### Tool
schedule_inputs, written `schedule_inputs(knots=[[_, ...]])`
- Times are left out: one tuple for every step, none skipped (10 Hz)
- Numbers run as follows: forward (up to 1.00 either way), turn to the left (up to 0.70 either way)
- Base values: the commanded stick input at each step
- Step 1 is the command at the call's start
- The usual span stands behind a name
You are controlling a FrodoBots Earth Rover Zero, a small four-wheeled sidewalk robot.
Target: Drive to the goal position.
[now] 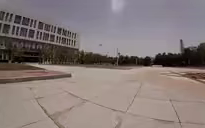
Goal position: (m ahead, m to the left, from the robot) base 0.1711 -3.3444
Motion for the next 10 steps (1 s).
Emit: schedule_inputs(knots=[[1.0,0.0],[1.0,0.0],[1.0,0.0],[1.0,0.0],[1.0,0.0],[1.0,0.0],[1.0,0.0],[1.0,0.0],[1.0,0.0],[1.0,-0.04]])
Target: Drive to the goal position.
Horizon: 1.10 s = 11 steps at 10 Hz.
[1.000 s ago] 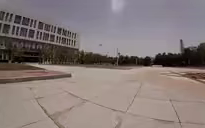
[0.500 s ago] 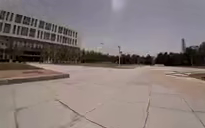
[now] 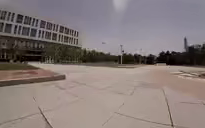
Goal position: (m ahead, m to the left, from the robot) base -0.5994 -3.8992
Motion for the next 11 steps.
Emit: schedule_inputs(knots=[[1.0,-0.38],[1.0,-0.38],[1.0,-0.33],[1.0,-0.12],[1.0,-0.04],[1.0,0.0],[1.0,0.0],[1.0,0.0],[1.0,0.0],[1.0,0.0],[1.0,0.0]])
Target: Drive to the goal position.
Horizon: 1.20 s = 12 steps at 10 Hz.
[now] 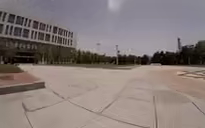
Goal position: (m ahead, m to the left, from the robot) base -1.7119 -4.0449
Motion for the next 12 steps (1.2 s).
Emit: schedule_inputs(knots=[[1.0,0.0],[1.0,0.0],[1.0,0.0],[1.0,0.0],[1.0,0.0],[1.0,0.02],[1.0,0.03],[1.0,0.03],[1.0,0.04],[1.0,0.11],[1.0,0.31],[1.0,0.4]])
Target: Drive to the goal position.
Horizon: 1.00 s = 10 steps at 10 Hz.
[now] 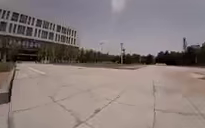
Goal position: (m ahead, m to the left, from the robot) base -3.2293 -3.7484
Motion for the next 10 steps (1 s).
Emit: schedule_inputs(knots=[[1.0,0.4],[1.0,0.4],[1.0,0.4],[1.0,0.4],[1.0,0.4],[1.0,0.4],[1.0,0.37],[1.0,0.31],[1.0,0.13],[1.0,0.02]])
